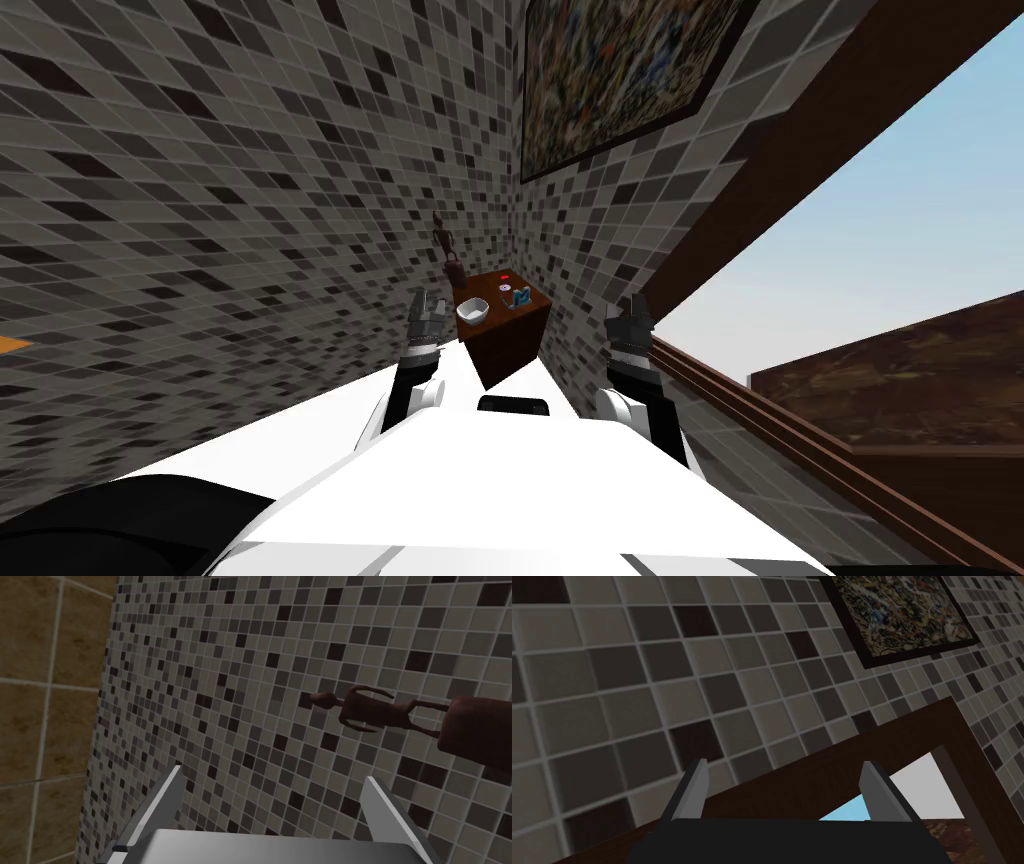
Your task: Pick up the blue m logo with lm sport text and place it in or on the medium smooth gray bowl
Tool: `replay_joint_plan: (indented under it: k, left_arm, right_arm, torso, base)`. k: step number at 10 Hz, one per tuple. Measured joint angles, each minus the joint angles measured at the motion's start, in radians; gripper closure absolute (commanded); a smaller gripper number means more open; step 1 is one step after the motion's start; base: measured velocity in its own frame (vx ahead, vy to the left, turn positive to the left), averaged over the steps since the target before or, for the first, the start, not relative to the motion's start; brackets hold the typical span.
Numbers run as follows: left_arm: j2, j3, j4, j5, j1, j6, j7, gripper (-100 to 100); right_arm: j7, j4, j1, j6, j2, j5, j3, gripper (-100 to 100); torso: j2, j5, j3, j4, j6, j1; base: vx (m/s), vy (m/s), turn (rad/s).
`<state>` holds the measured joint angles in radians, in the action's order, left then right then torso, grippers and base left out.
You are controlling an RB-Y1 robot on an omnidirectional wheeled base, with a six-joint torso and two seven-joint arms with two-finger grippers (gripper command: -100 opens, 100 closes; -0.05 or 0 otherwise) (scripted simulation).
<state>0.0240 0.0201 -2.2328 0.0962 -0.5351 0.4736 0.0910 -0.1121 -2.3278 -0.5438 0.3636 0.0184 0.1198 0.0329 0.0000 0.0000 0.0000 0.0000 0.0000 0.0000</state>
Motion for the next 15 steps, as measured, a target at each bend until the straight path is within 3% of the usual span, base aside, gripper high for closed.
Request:
replay_joint_plan:
  k: [6, 8, 10, 11, 15]
  left_arm:
    - [0.0, 0.0, 0.0, 0.0, 0.0, 0.0, 0.0, 0]
    - [0.0, 0.0, 0.0, 0.0, 0.0, 0.0, 0.0, 0]
    - [0.0, 0.0, 0.0, 0.0, 0.0, 0.0, 0.0, 0]
    - [0.0, 0.0, 0.0, 0.0, 0.0, 0.0, 0.0, 0]
    - [0.0, 0.0, 0.0, 0.0, 0.0, 0.0, 0.0, 0]
  right_arm:
    - [-0.013, 0.025, 0.052, 0.054, -0.151, -0.067, -0.092, -100]
    - [-0.016, 0.051, 0.085, 0.079, -0.21, -0.097, -0.128, -100]
    - [-0.017, 0.07, 0.094, 0.11, -0.262, -0.12, -0.154, -100]
    - [-0.02, 0.084, 0.104, 0.133, -0.291, -0.144, -0.184, -100]
    - [-0.02, 0.115, 0.144, 0.168, -0.403, -0.198, -0.241, -100]
  torso:
    - [0.003, 0.0, 0.002, 0.001, 0.0, 0.0]
    - [0.004, 0.0, 0.002, 0.001, -0.001, 0.001]
    - [0.003, 0.0, 0.002, 0.001, -0.001, 0.0]
    - [0.004, 0.0, 0.002, 0.001, 0.0, 0.0]
    - [0.003, 0.0, 0.002, 0.001, 0.0, 0.001]
  base:
    - [-0.059, 0.009, 0.25]
    - [-0.056, 0.013, 0.276]
    - [-0.056, 0.015, 0.404]
    - [-0.058, 0.013, 0.154]
    - [-0.046, 0.024, 0.259]
